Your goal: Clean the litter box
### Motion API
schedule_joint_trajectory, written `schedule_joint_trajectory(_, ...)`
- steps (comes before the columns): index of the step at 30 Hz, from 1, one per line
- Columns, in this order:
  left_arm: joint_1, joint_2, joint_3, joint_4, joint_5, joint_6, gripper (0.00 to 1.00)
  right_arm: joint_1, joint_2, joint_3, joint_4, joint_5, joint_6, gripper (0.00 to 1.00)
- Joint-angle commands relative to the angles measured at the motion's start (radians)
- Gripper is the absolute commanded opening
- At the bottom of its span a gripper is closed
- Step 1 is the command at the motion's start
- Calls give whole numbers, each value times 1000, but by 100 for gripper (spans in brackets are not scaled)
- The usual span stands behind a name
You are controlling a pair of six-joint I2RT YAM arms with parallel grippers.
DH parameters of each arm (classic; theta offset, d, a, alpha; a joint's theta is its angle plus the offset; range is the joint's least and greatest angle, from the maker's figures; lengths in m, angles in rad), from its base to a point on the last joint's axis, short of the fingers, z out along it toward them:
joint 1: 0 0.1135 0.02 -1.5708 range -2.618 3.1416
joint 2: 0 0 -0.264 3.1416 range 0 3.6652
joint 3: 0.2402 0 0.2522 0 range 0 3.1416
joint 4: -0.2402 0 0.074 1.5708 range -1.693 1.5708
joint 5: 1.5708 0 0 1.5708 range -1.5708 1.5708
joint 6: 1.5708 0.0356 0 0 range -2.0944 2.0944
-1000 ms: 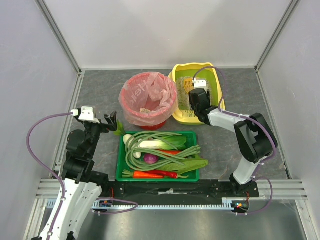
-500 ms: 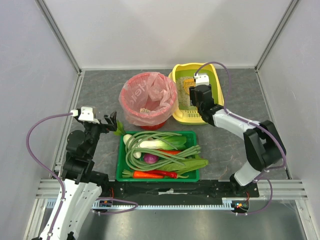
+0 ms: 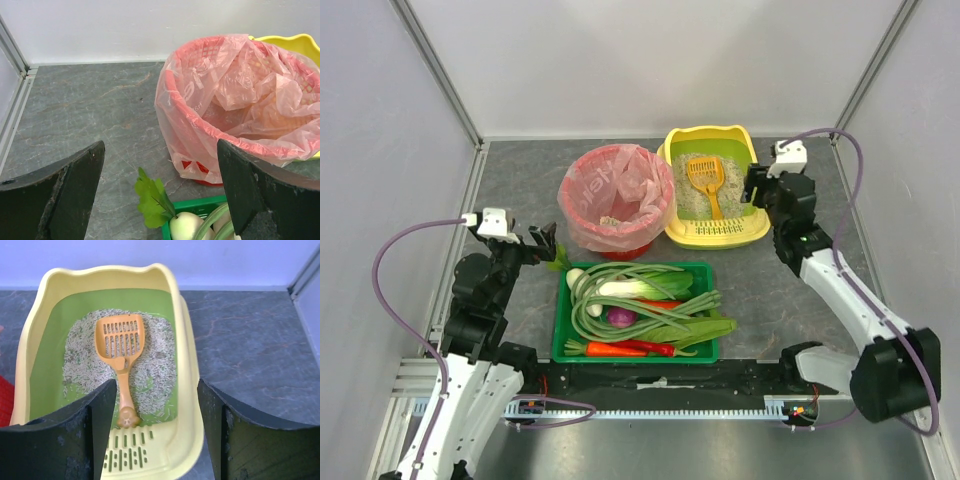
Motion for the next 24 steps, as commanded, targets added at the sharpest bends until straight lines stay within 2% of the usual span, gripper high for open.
schedule_joint_trajectory(1, -1, -17, 28, 18, 0, -25, 99, -39, -144, -34, -40, -69, -1, 74)
schedule_joint_trajectory(6, -1, -51, 22, 49, 51, -40, 99, -41, -307, -86, -53, -35, -59, 76)
schedule_joint_trajectory(12, -1, -42, 39, 54, 72, -72, 99, -41, -442, -195, 35, -12, -125, 78)
schedule_joint_trajectory(24, -1, -58, 33, 63, 57, -59, 99, -41, -536, -275, 151, -10, -139, 80)
